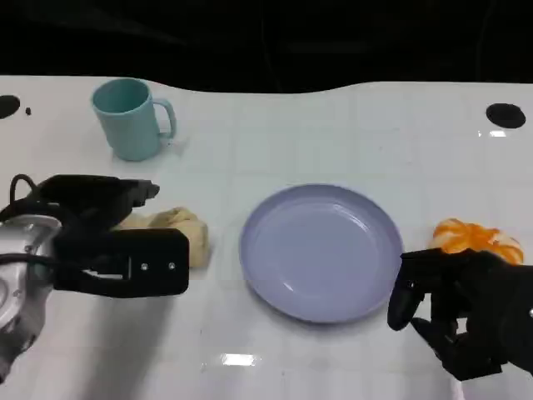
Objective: Grasp the towel on the left side of the plate with the left hand and place it into the plate.
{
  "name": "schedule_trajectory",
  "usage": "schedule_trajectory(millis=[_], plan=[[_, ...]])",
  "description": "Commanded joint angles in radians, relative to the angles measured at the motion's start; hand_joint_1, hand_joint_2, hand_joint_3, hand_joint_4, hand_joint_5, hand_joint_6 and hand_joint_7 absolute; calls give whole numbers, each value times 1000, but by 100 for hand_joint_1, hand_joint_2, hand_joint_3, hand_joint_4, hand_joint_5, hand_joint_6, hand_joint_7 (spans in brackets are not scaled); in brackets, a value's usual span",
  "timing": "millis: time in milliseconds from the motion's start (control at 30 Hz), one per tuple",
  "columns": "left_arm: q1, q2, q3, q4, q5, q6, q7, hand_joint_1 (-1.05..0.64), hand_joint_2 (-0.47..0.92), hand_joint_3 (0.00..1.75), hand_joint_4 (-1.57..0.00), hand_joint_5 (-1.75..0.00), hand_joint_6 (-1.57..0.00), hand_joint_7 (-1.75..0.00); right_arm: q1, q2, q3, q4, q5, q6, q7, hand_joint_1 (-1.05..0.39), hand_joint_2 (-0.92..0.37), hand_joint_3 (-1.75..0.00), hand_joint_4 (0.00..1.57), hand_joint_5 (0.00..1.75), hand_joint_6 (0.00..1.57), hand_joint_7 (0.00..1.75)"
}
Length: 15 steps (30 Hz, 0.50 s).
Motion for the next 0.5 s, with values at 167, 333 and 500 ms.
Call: schedule_trajectory(millis=[167,333,500], plan=[[-123,-69,-63,308,28,-77,67,-57,88,0,-36,-11,-30,-2,7,-11,-2,-23,-1,8,1,-1,-55,-110,71,175,70,142],[-191,-110,-104,494,35,-137,94,-59,91,1,-38,-10,-34,-2,14,-10,-1,-37,-1,23,0,-1,-55,-110,72,175,70,142],[-241,-138,-126,628,24,-196,101,-56,92,10,-51,-11,-51,-5,12,-16,0,-49,-5,36,4,-1,-55,-109,72,175,70,143]])
